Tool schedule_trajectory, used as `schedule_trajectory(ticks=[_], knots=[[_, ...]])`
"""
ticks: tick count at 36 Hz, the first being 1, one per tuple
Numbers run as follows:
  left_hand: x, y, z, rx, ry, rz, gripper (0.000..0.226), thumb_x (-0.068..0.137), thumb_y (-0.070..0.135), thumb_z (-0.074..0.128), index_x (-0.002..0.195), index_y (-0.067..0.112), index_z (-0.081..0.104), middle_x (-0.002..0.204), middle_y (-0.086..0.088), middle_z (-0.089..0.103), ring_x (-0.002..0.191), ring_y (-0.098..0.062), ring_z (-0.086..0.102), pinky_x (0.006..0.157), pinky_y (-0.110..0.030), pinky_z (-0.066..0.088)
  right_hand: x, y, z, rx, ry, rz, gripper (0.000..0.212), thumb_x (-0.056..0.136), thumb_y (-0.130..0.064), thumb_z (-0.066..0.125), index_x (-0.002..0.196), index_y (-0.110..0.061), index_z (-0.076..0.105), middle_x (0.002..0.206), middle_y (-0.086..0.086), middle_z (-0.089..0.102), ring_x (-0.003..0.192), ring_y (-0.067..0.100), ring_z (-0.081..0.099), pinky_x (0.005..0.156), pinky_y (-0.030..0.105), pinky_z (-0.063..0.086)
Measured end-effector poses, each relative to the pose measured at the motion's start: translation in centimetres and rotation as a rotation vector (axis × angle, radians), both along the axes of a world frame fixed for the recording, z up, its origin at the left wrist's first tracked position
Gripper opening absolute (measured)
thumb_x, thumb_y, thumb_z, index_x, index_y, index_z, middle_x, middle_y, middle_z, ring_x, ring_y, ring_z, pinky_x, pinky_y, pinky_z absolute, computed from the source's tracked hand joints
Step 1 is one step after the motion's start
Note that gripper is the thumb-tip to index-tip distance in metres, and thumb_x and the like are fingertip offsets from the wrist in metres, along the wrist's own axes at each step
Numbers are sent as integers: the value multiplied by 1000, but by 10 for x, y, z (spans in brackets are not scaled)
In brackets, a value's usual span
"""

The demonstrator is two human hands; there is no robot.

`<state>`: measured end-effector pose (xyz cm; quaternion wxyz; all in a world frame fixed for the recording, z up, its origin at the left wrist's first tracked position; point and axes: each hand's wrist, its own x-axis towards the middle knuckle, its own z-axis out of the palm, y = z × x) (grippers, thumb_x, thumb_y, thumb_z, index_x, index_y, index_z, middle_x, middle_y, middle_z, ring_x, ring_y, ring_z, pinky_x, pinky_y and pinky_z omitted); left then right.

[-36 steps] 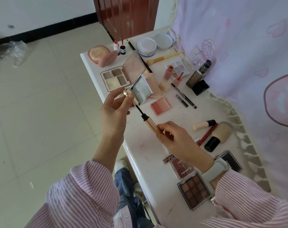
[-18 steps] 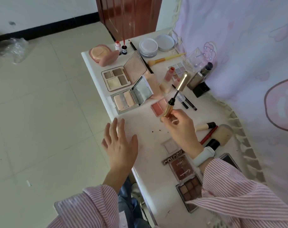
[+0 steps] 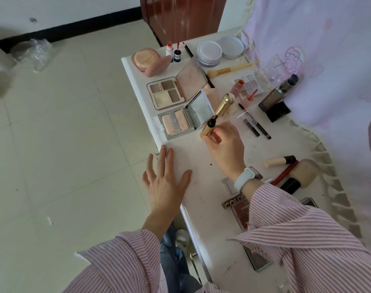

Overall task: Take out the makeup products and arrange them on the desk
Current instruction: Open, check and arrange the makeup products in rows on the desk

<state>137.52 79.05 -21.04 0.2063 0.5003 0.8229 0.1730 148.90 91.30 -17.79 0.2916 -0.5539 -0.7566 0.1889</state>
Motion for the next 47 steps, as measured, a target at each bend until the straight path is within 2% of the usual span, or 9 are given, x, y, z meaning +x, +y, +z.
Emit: schedule_trajectory(ticks=[6, 12, 18, 26, 33, 37, 39, 43, 47], knots=[[-1, -1, -1, 10, -12, -4, 78, 82, 64, 25, 146, 21, 25, 155, 4, 19, 141, -30, 11, 107, -51, 20, -1, -4, 1, -47, -63, -38, 18, 81, -25, 69, 82, -7, 67, 94, 7, 58, 94, 22, 47, 61, 24, 33], [0, -1, 1, 7, -18, -7, 79, 81, 65, 23, 147, 22, 22, 155, 5, 17, 141, -28, 10, 108, -50, 19, -2, -4, -2, -36, -51, -50, 22, 83, -25, 66, 75, -6, 60, 88, 8, 57, 88, 21, 47, 61, 25, 36], [0, -1, 1, 6, -17, -10, 79, 81, 65, 23, 147, 21, 22, 156, 4, 16, 141, -28, 11, 109, -49, 18, -3, -4, -2, -36, -20, -37, 20, 84, -25, 65, 81, -5, 61, 88, 7, 57, 85, 10, 39, 66, 23, 37], [0, -1, 0, 5, -18, -13, 79, 81, 65, 23, 147, 21, 21, 156, 4, 16, 141, -28, 13, 109, -49, 18, -2, -6, 2, -6, -5, -11, 16, 80, -19, 68, 84, -6, 60, 84, 6, 57, 83, 9, 39, 70, 28, 42], [-1, -1, 1, 12, -17, -2, 79, 80, 64, 24, 146, 21, 24, 155, 4, 17, 140, -28, 14, 107, -48, 20, 13, -12, 12, -86, 44, 4, 24, 83, -24, 63, 103, -11, 58, 93, -2, 53, 79, -1, 37, 65, 7, 34], [0, -1, 1, -2, 4, -13, 76, 82, 63, 21, 146, 21, 24, 156, 5, 16, 141, -29, 12, 107, -49, 19, 45, -27, 22, -70, 44, 25, 29, 82, -29, 48, 98, -8, 60, 94, 2, 54, 76, 5, 42, 68, 7, 36], [2, -1, 2, -6, 15, -20, 73, 84, 61, 20, 144, 19, 29, 155, 1, 19, 141, -30, 12, 107, -51, 19, 65, -36, 27, -82, -7, 50, 32, 83, -28, 44, 98, -7, 63, 94, 4, 58, 81, 13, 48, 74, 12, 41], [11, -2, 2, 46, 31, -40, 60, 91, 48, 27, 137, 12, 41, 151, -8, 29, 139, -35, 21, 103, -56, 25, 88, -51, 37, -221, -331, 152, 52, 80, -46, 38, 111, -11, 60, 106, 6, 58, 99, 26, 51, 83, 43, 45], [17, -4, 1, 71, 6, -12, 55, 93, 43, 28, 138, 13, 40, 153, -8, 25, 141, -31, 16, 106, -53, 22, 81, -69, 42, -394, -692, 147, 76, 75, -73, 30, 136, -27, 33, 132, -1, 42, 120, 22, 35, 95, 41, 28]])
